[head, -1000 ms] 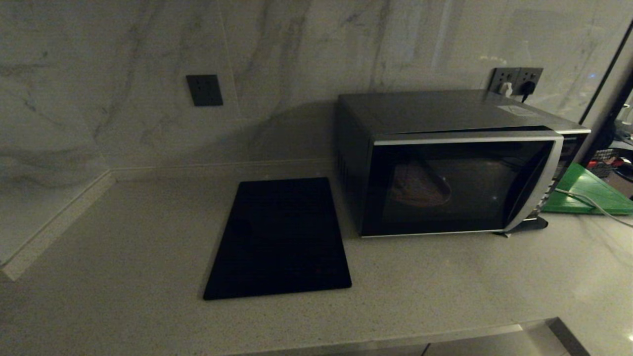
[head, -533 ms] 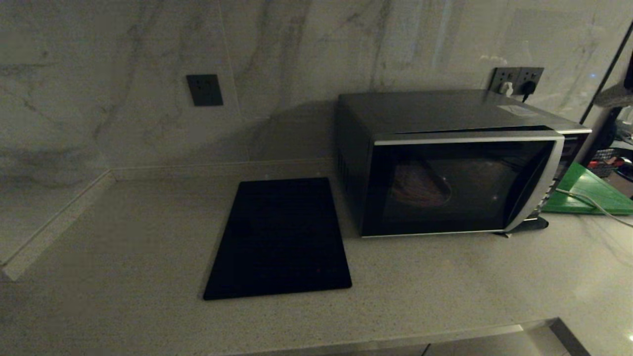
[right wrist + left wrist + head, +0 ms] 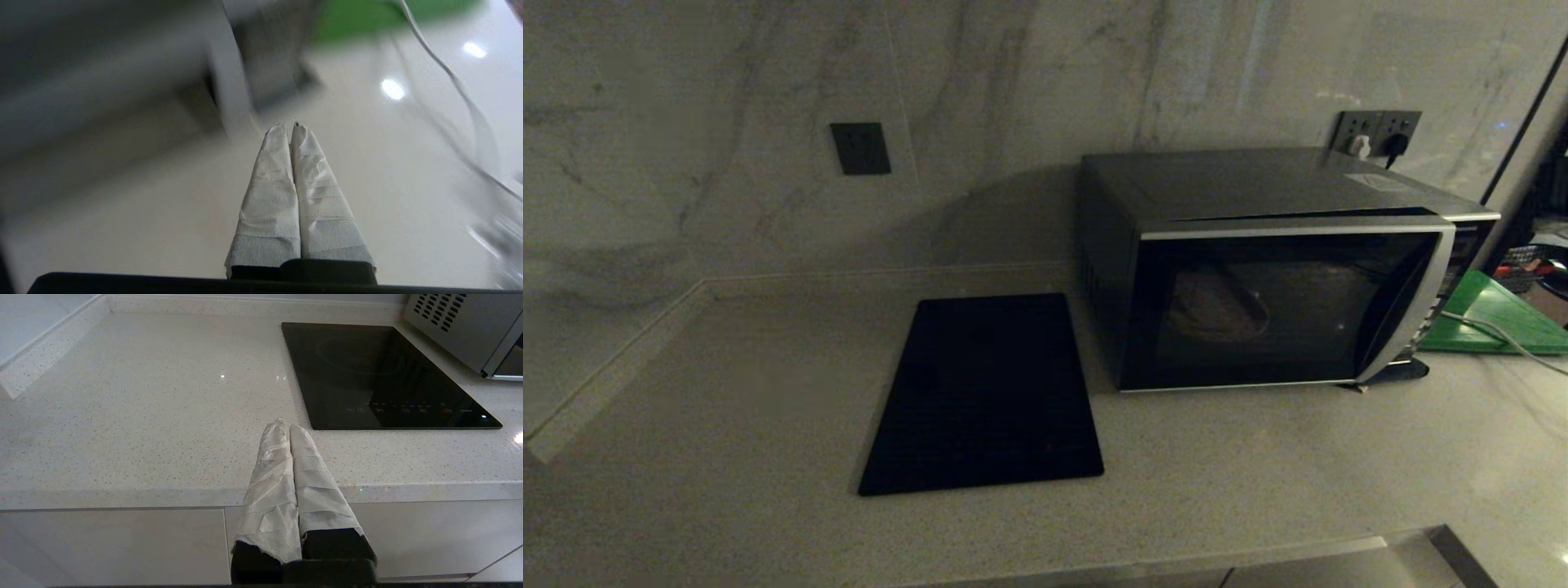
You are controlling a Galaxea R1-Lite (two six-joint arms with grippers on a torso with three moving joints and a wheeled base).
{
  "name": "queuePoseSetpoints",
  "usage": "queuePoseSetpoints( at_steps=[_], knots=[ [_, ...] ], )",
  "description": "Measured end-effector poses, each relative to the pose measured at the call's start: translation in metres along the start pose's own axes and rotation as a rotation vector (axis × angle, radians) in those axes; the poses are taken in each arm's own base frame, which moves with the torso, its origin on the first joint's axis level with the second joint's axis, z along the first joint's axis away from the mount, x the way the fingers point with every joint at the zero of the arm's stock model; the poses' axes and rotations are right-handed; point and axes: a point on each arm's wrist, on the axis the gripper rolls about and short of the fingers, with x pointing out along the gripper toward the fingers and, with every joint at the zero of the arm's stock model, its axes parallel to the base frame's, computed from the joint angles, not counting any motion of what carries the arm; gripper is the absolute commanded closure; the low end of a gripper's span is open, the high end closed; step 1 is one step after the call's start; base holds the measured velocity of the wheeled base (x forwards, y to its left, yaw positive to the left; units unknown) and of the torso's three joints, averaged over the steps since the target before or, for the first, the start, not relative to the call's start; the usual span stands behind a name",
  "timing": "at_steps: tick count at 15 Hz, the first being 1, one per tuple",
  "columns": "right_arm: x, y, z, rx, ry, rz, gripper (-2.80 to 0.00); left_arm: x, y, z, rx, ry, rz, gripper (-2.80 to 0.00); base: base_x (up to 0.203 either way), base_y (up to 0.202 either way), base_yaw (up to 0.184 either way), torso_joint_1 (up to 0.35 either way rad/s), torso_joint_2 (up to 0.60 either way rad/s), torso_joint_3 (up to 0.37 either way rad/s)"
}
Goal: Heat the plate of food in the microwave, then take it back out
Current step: Open the microwave oven
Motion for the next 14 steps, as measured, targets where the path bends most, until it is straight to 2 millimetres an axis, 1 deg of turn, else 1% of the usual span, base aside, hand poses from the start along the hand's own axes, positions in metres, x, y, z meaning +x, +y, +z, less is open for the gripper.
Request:
queuePoseSetpoints(
  at_steps=[2, 4, 9, 14],
  knots=[
    [0.02, 0.005, 0.013, 0.079, -0.103, 0.086, 0.0, 0.0, 0.0, 0.0, 0.0, 0.0, 0.0, 0.0, 0.0, 0.0, 0.0, 0.0, 0.0, 0.0],
    [0.03, 0.01, 0.021, 0.116, -0.159, 0.2, 0.0, 0.0, 0.0, 0.0, 0.0, 0.0, 0.0, 0.0, 0.0, 0.0, 0.0, 0.0, 0.0, 0.0],
    [0.05, 0.016, 0.016, 0.093, -0.101, 0.289, 0.0, 0.0, 0.0, 0.0, 0.0, 0.0, 0.0, 0.0, 0.0, 0.0, 0.0, 0.0, 0.0, 0.0],
    [0.068, 0.019, 0.012, 0.033, -0.077, 0.29, 0.0, 0.0, 0.0, 0.0, 0.0, 0.0, 0.0, 0.0, 0.0, 0.0, 0.0, 0.0, 0.0, 0.0]
  ],
)
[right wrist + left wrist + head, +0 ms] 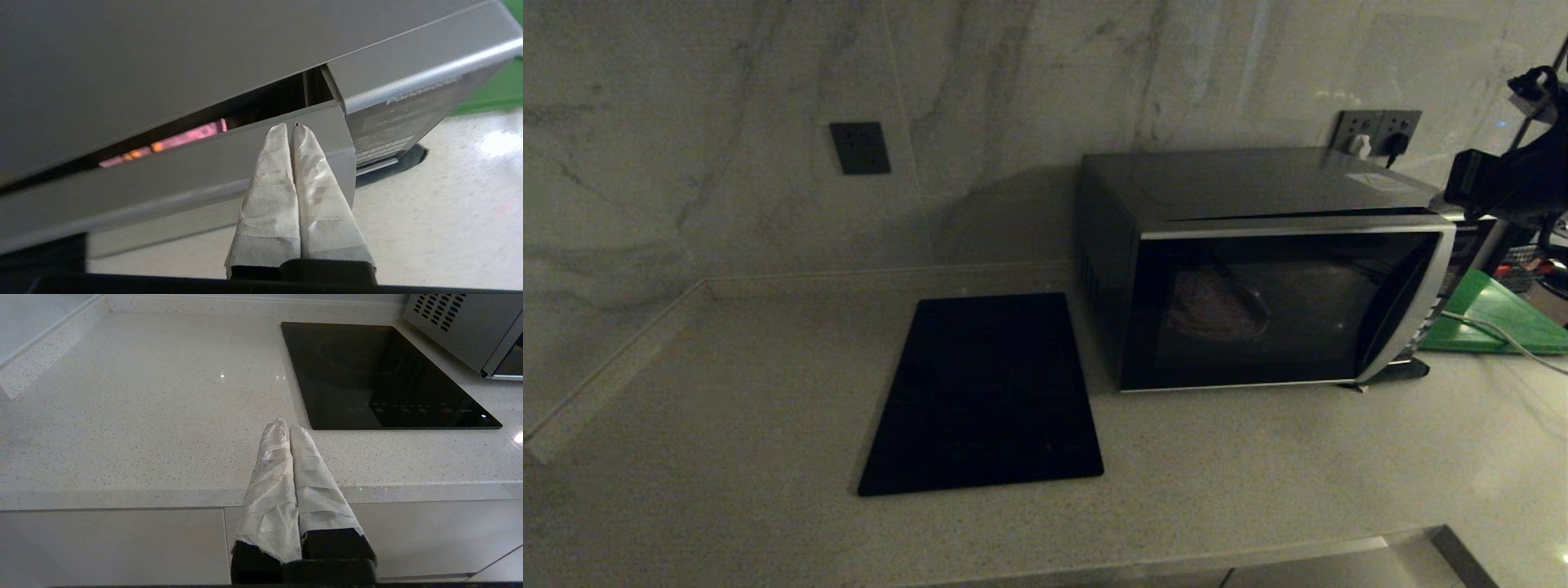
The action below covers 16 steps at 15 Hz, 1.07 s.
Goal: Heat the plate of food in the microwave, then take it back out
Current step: Open the microwave oven
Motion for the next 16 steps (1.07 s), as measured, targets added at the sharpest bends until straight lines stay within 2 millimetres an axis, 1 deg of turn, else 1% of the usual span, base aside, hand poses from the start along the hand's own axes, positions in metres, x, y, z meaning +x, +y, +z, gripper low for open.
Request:
queuePoseSetpoints(
  at_steps=[2, 6, 9, 11, 13, 15, 16],
  knots=[
    [0.005, -0.001, -0.002, -0.043, 0.01, -0.004, 0.0, 0.0, 0.0, 0.0, 0.0, 0.0, 0.0, 0.0, 0.0, 0.0, 0.0, 0.0, 0.0, 0.0],
    [0.016, -0.003, -0.002, -0.076, -0.008, -0.004, 0.0, 0.0, 0.0, 0.0, 0.0, 0.0, 0.0, 0.0, 0.0, 0.0, 0.0, 0.0, 0.0, 0.0],
    [0.013, -0.003, -0.003, -0.081, 0.006, -0.009, 0.0, 0.0, 0.0, 0.0, 0.0, 0.0, -0.001, 0.0, 0.0, 0.0, 0.0, 0.0, 0.0, 0.0],
    [0.006, -0.003, -0.008, -0.074, 0.064, -0.018, 0.0, 0.0, 0.0, 0.0, 0.0, 0.0, 0.0, 0.0, 0.0, 0.0, 0.0, 0.0, 0.0, 0.0],
    [-0.007, -0.003, -0.015, -0.064, 0.153, -0.027, 0.0, 0.0, 0.0, 0.0, 0.0, 0.0, 0.0, 0.0, 0.0, 0.0, 0.0, 0.0, 0.0, 0.0],
    [-0.026, -0.001, -0.023, -0.055, 0.255, -0.011, 0.0, 0.0, 0.0, 0.0, 0.0, 0.0, 0.0, 0.0, 0.0, 0.0, 0.0, 0.0, 0.0, 0.0],
    [-0.038, 0.0, -0.025, -0.044, 0.299, 0.027, 0.0, 0.0, 0.0, 0.0, 0.0, 0.0, 0.0, 0.0, 0.0, 0.0, 0.0, 0.0, 0.0, 0.0]
  ],
)
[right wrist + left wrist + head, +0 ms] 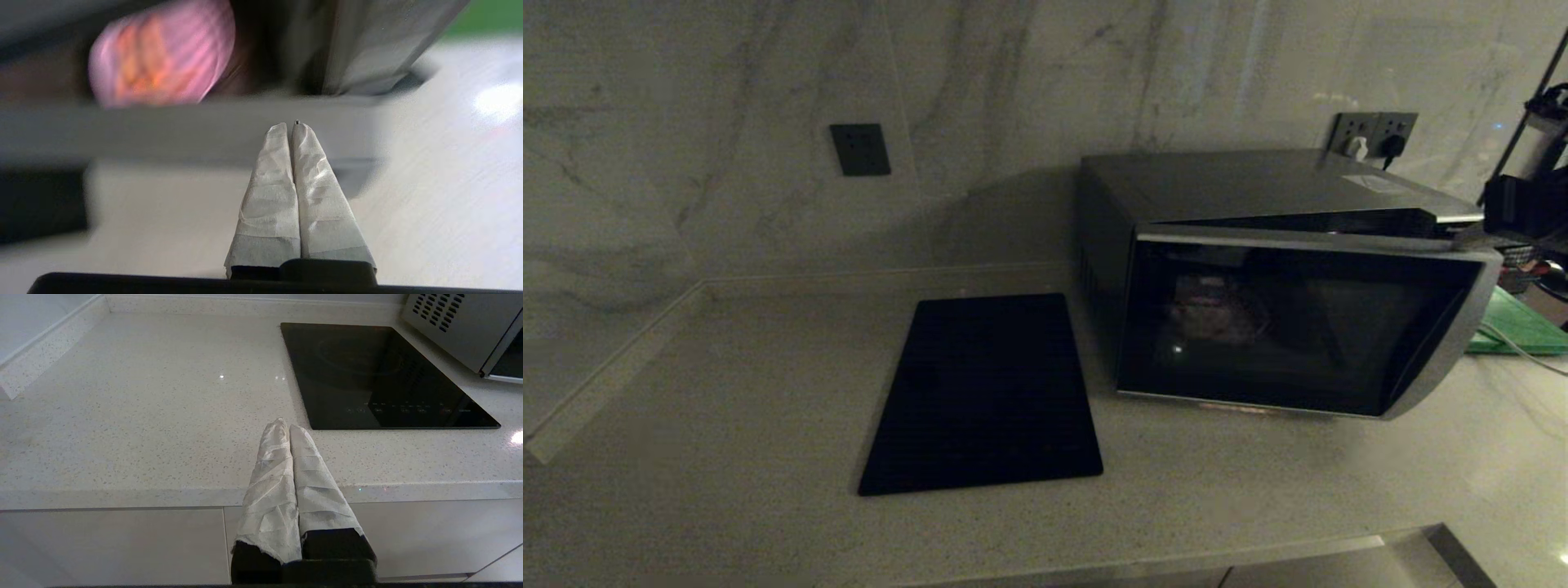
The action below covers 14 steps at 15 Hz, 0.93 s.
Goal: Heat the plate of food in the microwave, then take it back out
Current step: Open the microwave oven
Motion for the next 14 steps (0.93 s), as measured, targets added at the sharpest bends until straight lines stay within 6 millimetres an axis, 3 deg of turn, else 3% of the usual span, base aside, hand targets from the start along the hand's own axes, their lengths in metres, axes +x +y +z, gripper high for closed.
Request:
queuePoseSetpoints(
  at_steps=[3, 6, 11, 14],
  knots=[
    [-0.034, 0.007, -0.014, 0.014, 0.062, 0.141, 0.0, 0.0, 0.0, 0.0, 0.0, -0.001, -0.001, 0.0, 0.0, 0.0, 0.0, 0.0, 0.0, 0.0],
    [-0.052, 0.009, -0.014, 0.002, 0.02, 0.141, 0.0, 0.0, 0.0, 0.0, 0.0, 0.0, 0.0, 0.0, 0.0, 0.0, 0.0, 0.0, 0.0, 0.0],
    [-0.063, 0.011, -0.004, -0.026, -0.12, 0.089, 0.0, 0.0, 0.0, 0.0, 0.0, 0.0, -0.001, 0.0, 0.0, 0.0, 0.0, 0.0, 0.0, 0.0],
    [-0.055, 0.008, 0.009, -0.032, -0.232, -0.052, 0.0, 0.0, 0.0, 0.0, 0.0, 0.0, 0.0, 0.0, 0.0, 0.0, 0.0, 0.0, 0.0, 0.0]
  ],
)
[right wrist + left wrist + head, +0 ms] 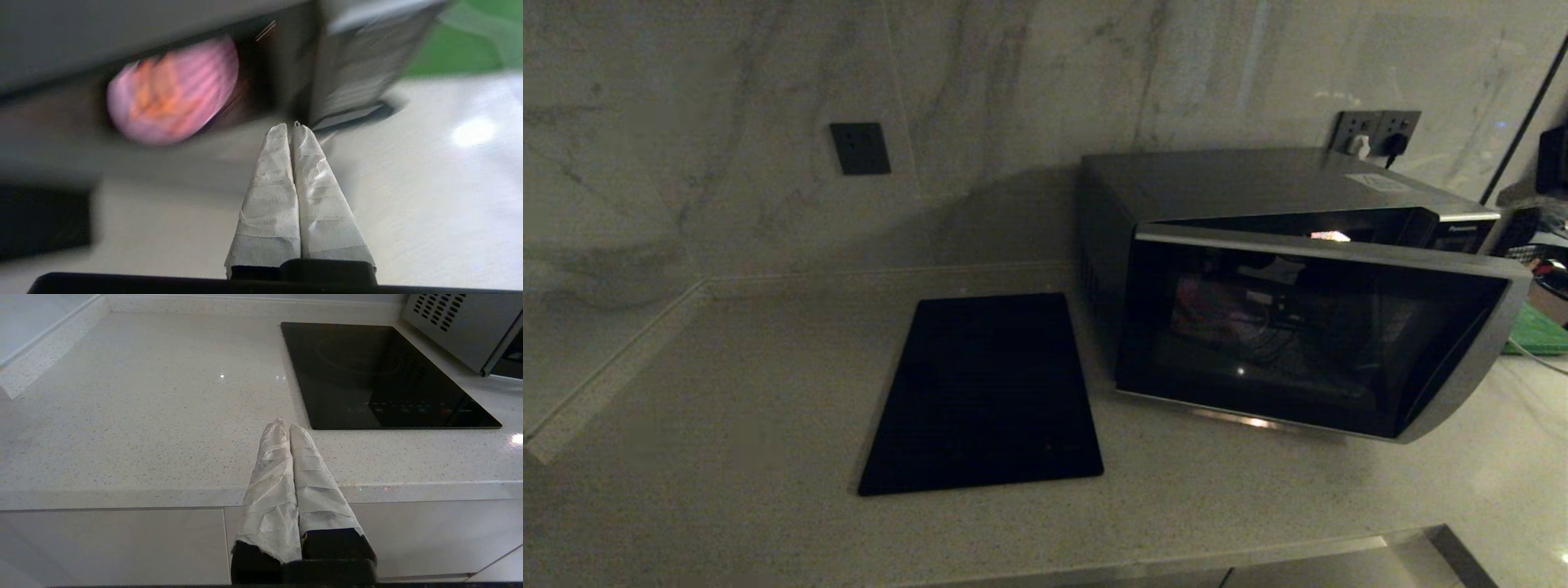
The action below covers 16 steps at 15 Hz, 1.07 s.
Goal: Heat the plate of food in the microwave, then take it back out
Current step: Open the microwave oven
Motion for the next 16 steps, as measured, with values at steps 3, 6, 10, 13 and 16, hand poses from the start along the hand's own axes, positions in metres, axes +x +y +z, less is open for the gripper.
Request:
queuePoseSetpoints(
  at_steps=[3, 6, 10, 13, 16],
  knots=[
    [0.023, -0.003, 0.003, -0.001, -0.03, -0.076, 0.0, 0.0, 0.0, 0.0, 0.0, 0.0, 0.0, 0.0, 0.0, 0.0, 0.0, 0.0, 0.0, 0.0],
    [0.044, -0.006, -0.001, 0.004, 0.014, -0.08, 0.0, 0.0, 0.0, 0.0, 0.0, 0.0, -0.001, 0.0, 0.0, 0.0, 0.0, 0.0, 0.0, 0.0],
    [0.065, -0.006, -0.007, 0.003, 0.064, -0.074, 0.0, 0.0, 0.0, 0.0, 0.0, 0.0, 0.0, 0.0, 0.0, 0.0, 0.0, 0.0, 0.0, 0.0],
    [0.07, -0.006, -0.013, 0.006, 0.118, -0.047, 0.0, 0.0, 0.0, 0.0, 0.0, 0.0, 0.0, 0.0, 0.0, 0.0, 0.0, 0.0, 0.0, 0.0],
    [0.057, -0.001, -0.021, -0.01, 0.205, 0.013, 0.0, 0.0, 0.0, 0.0, 0.0, 0.0, 0.0, 0.0, 0.0, 0.0, 0.0, 0.0, 0.0, 0.0]
  ],
)
